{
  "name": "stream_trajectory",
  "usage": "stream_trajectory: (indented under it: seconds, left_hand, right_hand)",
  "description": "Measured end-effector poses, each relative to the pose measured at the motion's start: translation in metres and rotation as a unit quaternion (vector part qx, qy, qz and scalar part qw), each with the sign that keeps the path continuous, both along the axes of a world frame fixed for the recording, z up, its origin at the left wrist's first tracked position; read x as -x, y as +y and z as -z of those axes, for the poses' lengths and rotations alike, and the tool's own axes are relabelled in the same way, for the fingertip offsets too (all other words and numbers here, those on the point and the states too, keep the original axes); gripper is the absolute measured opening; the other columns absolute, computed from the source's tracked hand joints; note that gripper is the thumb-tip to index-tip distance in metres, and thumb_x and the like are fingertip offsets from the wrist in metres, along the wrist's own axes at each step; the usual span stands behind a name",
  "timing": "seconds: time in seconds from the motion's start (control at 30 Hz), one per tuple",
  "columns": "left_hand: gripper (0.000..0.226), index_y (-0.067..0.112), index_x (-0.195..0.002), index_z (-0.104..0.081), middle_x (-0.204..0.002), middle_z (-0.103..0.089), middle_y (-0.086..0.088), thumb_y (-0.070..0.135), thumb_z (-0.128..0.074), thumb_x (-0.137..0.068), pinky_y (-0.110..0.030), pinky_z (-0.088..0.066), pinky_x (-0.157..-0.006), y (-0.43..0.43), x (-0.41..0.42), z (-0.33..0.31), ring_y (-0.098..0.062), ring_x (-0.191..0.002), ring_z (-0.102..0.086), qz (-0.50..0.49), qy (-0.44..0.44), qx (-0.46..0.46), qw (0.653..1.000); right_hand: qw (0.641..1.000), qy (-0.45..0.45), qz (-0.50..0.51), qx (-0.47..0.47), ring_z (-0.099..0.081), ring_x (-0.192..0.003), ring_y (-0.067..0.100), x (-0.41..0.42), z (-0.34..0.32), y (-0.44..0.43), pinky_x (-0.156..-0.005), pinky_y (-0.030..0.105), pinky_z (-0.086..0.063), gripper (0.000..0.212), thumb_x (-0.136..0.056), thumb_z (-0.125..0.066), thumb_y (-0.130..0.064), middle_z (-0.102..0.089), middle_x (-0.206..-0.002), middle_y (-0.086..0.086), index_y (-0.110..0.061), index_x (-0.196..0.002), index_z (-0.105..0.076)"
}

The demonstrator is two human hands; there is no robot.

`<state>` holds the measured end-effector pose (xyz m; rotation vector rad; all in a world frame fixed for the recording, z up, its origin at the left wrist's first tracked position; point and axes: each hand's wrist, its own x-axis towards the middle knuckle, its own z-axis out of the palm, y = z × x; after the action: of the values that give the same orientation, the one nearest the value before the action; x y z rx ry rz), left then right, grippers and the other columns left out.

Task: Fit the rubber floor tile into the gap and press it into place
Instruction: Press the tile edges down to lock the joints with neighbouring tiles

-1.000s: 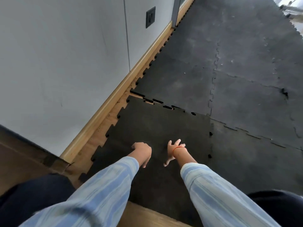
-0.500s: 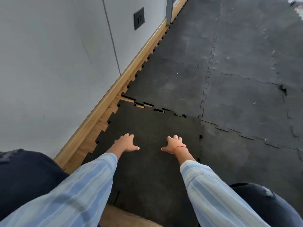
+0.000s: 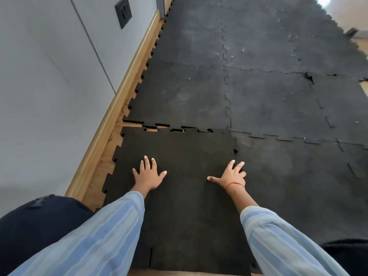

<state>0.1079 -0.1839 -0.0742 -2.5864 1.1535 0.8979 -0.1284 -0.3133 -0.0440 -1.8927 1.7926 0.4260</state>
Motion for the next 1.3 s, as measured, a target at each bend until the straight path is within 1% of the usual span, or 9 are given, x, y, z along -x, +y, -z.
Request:
stream_trajectory:
  seconds: [0.27, 0.47, 0.63, 0.73, 0.87, 0.97, 1.1, 1.23, 1.3]
  left_hand:
    - [0.112, 0.016, -0.151, 0.016, -0.155, 0.022, -0.025, 0.075, -0.048, -0.080, -0.059, 0.001, -0.115, 0.005, -0.041, -0.001, -0.043, -0.144, 0.015, -0.187, 0.006, -0.014, 0.982]
    - [0.128, 0.004, -0.151, 0.007, -0.157, -0.010, -0.024, 0.067, -0.070, -0.069, -0.052, -0.022, -0.113, 0.009, -0.073, -0.007, -0.042, -0.143, -0.019, -0.262, -0.009, 0.046, 0.964]
    - [0.122, 0.006, -0.151, -0.006, -0.155, -0.022, -0.020, 0.050, -0.082, -0.066, -0.052, -0.032, -0.111, 0.007, -0.087, -0.003, -0.040, -0.139, -0.030, -0.385, 0.051, 0.127, 0.913]
    - [0.113, 0.009, -0.149, -0.015, -0.148, -0.032, -0.018, 0.041, -0.085, -0.066, -0.050, -0.040, -0.105, 0.005, -0.099, -0.003, -0.039, -0.132, -0.040, -0.457, 0.074, 0.150, 0.873]
    - [0.074, 0.007, -0.135, -0.040, -0.129, -0.053, -0.015, 0.029, -0.079, -0.076, -0.043, -0.048, -0.090, 0.001, -0.107, -0.014, -0.033, -0.110, -0.055, -0.513, 0.096, 0.201, 0.829]
    - [0.052, 0.005, -0.126, -0.050, -0.121, -0.059, -0.015, 0.026, -0.071, -0.084, -0.042, -0.050, -0.086, -0.004, -0.113, -0.024, -0.030, -0.094, -0.057, -0.514, 0.094, 0.231, 0.821]
    - [0.062, 0.008, -0.132, -0.046, -0.130, -0.054, -0.015, 0.036, -0.070, -0.083, -0.048, -0.049, -0.097, -0.004, -0.124, -0.032, -0.035, -0.113, -0.056, -0.517, 0.101, 0.243, 0.815]
    - [0.068, 0.010, -0.133, -0.046, -0.132, -0.053, -0.014, 0.044, -0.072, -0.080, -0.049, -0.047, -0.099, -0.006, -0.136, -0.032, -0.035, -0.117, -0.054, -0.507, 0.091, 0.244, 0.822]
    - [0.075, 0.010, -0.135, -0.044, -0.134, -0.052, -0.013, 0.050, -0.072, -0.078, -0.048, -0.047, -0.100, -0.008, -0.139, -0.029, -0.034, -0.119, -0.053, -0.496, 0.097, 0.223, 0.833]
  right_hand:
    - [0.998, -0.008, 0.064, 0.026, -0.028, -0.135, 0.043, -0.003, -0.002, 0.007, -0.110, 0.045, -0.032, 0.132, -0.064, -0.073, -0.066, -0.021, -0.150, 0.028, 0.003, -0.150, -0.001]
    - [0.983, -0.045, 0.174, 0.043, -0.027, -0.134, 0.041, -0.006, 0.003, 0.014, -0.103, 0.053, -0.040, 0.127, -0.062, -0.080, -0.058, -0.026, -0.147, 0.023, -0.004, -0.151, -0.007]
    - [0.957, -0.095, 0.272, 0.011, -0.023, -0.134, 0.040, -0.002, 0.005, -0.001, -0.096, 0.062, -0.045, 0.110, -0.060, -0.083, -0.054, -0.027, -0.144, 0.023, -0.009, -0.142, -0.026]
    - [0.948, -0.092, 0.304, 0.004, -0.025, -0.132, 0.040, -0.003, 0.007, -0.009, -0.100, 0.057, -0.042, 0.108, -0.056, -0.082, -0.061, -0.032, -0.142, 0.024, -0.006, -0.136, -0.033]
    - [0.928, -0.129, 0.350, -0.010, -0.027, -0.132, 0.040, -0.002, 0.003, -0.019, -0.099, 0.056, -0.046, 0.111, -0.055, -0.081, -0.064, -0.034, -0.142, 0.024, -0.003, -0.137, -0.036]
    - [0.875, -0.222, 0.430, -0.027, -0.035, -0.131, 0.040, 0.004, 0.003, -0.028, -0.098, 0.056, -0.046, 0.099, -0.059, -0.083, -0.056, -0.041, -0.142, 0.019, -0.003, -0.134, -0.045]
    - [0.816, -0.313, 0.484, -0.045, -0.045, -0.128, 0.036, 0.008, 0.010, -0.029, -0.101, 0.055, -0.045, 0.081, -0.065, -0.084, -0.042, -0.050, -0.138, 0.013, -0.004, -0.129, -0.052]
    - [0.804, -0.353, 0.477, -0.020, -0.040, -0.133, 0.034, -0.001, 0.013, -0.033, -0.107, 0.051, -0.041, 0.082, -0.072, -0.080, -0.034, -0.045, -0.144, 0.015, -0.007, -0.139, -0.042]
    - [0.827, -0.348, 0.441, -0.008, -0.039, -0.135, 0.033, -0.006, 0.009, -0.034, -0.109, 0.050, -0.039, 0.075, -0.076, -0.077, -0.034, -0.045, -0.144, 0.015, -0.010, -0.139, -0.045]
